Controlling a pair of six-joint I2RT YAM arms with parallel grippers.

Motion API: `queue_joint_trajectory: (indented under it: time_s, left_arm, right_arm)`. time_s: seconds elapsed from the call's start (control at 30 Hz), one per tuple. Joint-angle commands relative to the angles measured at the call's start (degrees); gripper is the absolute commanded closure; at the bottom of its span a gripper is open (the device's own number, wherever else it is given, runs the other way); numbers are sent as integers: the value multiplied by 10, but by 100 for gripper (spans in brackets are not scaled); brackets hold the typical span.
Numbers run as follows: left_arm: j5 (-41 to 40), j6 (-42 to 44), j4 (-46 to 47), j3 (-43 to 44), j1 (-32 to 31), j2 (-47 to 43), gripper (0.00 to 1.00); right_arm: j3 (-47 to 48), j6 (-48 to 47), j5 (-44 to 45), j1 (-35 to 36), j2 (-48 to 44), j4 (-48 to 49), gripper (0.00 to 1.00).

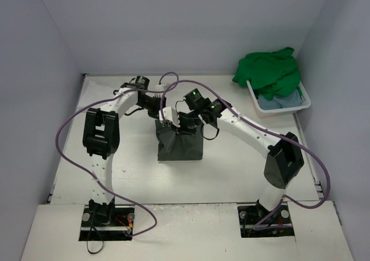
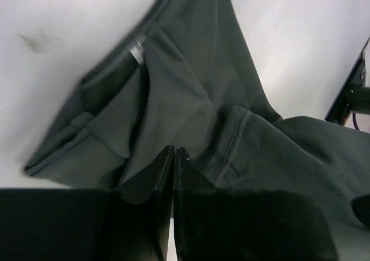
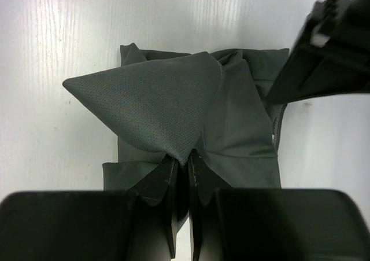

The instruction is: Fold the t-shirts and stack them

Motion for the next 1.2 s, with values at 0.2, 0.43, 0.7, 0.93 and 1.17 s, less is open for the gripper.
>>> queue_joint_trajectory:
  time_s: [0.2,0.43,0.7,0.93,1.17]
  left_arm:
    - [114,-22,-2,-38,-16,-44,100]
    - [149,60,-116,-66,-49,-87,100]
    - [156,100,-140,-125,-90,-121,100]
    - [136,114,-168,-123,-118,-108,100]
    - [90,94,-172,-55,-111,-65,100]
  right_arm:
    - [-1,9,-10,20,20,14,100]
    - [-13,27,3,42,16,13,100]
    - [-14,51,26,71,1,13,100]
    - [-30,60,61,94,-20,11,100]
    - [-17,32,66,53,8,10,100]
